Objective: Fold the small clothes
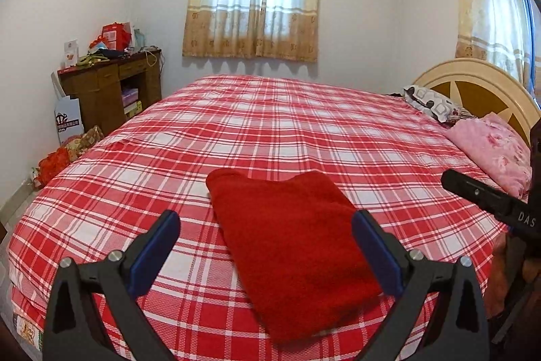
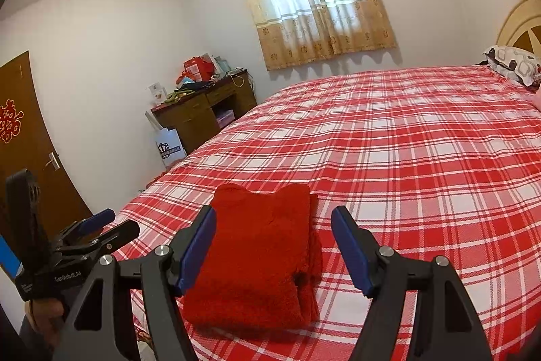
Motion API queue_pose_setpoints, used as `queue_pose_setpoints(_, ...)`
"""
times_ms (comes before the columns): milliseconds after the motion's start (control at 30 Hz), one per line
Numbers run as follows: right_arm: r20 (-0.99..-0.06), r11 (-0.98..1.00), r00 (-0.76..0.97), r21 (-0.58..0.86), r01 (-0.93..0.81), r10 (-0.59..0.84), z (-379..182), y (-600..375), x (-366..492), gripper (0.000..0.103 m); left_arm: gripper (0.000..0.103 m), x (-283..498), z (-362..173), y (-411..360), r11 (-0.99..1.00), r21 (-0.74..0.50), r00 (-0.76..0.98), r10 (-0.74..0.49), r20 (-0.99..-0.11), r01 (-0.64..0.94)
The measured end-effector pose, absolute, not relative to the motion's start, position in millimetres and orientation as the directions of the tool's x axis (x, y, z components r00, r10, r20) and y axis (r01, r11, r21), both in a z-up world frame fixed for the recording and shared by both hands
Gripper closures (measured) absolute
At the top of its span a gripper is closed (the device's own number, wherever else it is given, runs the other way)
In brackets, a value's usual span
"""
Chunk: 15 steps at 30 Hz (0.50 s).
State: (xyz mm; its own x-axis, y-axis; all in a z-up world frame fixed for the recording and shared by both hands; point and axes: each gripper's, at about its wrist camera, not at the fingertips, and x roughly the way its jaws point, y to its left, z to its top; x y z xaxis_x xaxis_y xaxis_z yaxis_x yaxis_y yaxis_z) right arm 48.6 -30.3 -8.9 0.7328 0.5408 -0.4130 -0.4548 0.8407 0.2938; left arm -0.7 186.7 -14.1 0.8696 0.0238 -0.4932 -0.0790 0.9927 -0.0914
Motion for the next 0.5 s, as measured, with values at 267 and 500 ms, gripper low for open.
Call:
queue_pose_setpoints(267,-0.414,0.839,0.730,0.293,-0.459,0.544,-9.4,-28.6,46.2,0.032,0.000,-2.2,-13.7,184.4,0.992,-0.094,0.873,0.024,-0.488,-0.079)
queue_pose_setpoints(500,-0.415,0.839,0.730,0.295,-0.458,0.544,-9.4,-28.3,45.7,0.032,0.000,-2.5,-14.6,183.0,0.993,-0.093,0.871,0.018,-0.490,-0.073)
